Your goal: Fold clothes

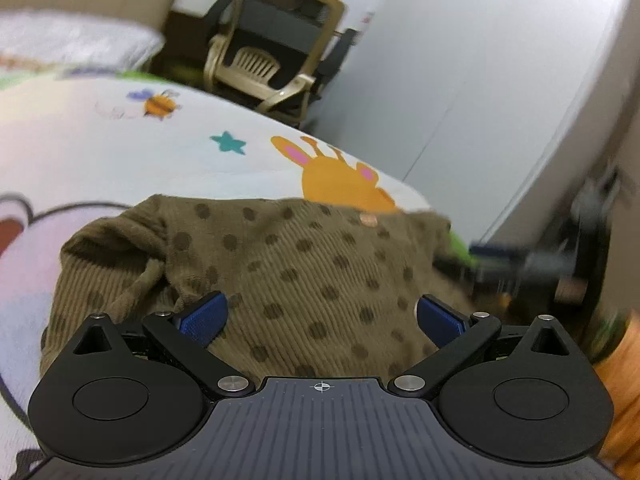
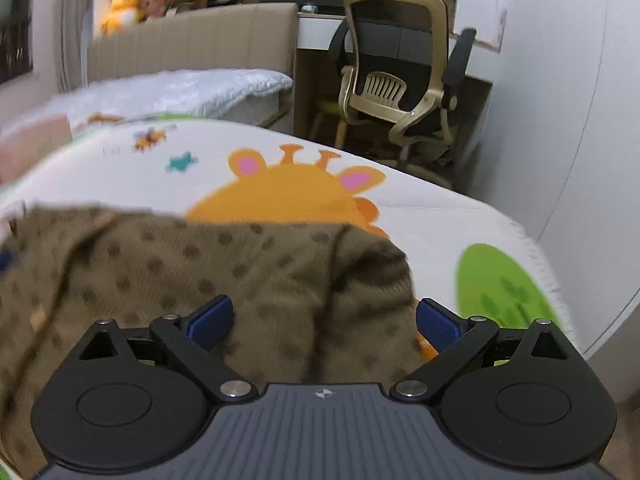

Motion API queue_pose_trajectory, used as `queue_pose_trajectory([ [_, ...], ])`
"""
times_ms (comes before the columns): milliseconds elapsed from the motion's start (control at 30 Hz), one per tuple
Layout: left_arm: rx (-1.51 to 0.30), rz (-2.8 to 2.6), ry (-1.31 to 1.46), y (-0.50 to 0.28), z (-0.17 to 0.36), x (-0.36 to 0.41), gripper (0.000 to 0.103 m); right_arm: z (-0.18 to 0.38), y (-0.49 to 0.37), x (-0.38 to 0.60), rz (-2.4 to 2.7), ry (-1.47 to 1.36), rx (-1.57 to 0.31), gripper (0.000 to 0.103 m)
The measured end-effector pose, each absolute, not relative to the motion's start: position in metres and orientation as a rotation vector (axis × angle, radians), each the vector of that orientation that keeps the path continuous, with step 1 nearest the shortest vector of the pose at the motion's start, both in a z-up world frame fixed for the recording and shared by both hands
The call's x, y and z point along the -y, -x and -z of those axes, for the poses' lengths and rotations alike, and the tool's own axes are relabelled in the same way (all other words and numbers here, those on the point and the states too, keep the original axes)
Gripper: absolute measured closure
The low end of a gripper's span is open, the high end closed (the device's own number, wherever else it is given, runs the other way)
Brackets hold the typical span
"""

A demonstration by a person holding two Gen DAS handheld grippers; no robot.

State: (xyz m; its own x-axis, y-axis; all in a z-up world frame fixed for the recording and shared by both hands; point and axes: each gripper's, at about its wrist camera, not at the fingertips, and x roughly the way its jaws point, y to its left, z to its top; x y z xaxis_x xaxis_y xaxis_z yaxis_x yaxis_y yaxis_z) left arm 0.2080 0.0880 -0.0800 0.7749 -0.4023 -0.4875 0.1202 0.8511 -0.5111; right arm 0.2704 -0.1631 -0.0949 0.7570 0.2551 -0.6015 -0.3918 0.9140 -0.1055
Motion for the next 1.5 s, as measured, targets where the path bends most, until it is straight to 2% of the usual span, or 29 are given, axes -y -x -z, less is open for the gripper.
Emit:
queue_pose_trajectory([
  [100,-0.631,0.224,0.565,-0.215,0.072,-0.11,0.0,0.101,-0.271,0.164,-0.336,0.247,-0.605,0.001],
  [300,-0.585,0.101,0.559,-0.215,0.047,-0.139,0.0,0.103,-0.264,0.167,-0.319,0.203,-0.601,0.0],
  [467,-0.615,0.298,0.474,-0.189,0.044,-0.096,0.0,0.103,-0.26,0.172,-0.311,0.173,-0.612,0.0],
  [733,-0.734,0.47,0.385,-0.159,0.08,-0.032,0.0,0.099,-0.243,0.168,-0.284,0.192,-0.584,0.0],
  [900,-0.74,0.438,0.385,-0.16,0.081,-0.029,0.0,0.082,-0.206,0.167,-0.445,0.166,-0.56,0.0],
  [1100,-0.721,0.411,0.38,-0.153,0.083,-0.024,0.0,0.101,-0.185,0.139,-0.481,0.359,-0.624,0.0],
  [1333,-0.707,0.401,0.363,-0.147,0.084,-0.02,0.0,0.108,-0.19,0.149,-0.465,0.186,-0.708,0.0],
  [1500,-0.691,0.408,0.383,-0.146,0.085,-0.023,0.0,0.107,-0.191,0.148,-0.53,0.193,-0.726,0.0],
])
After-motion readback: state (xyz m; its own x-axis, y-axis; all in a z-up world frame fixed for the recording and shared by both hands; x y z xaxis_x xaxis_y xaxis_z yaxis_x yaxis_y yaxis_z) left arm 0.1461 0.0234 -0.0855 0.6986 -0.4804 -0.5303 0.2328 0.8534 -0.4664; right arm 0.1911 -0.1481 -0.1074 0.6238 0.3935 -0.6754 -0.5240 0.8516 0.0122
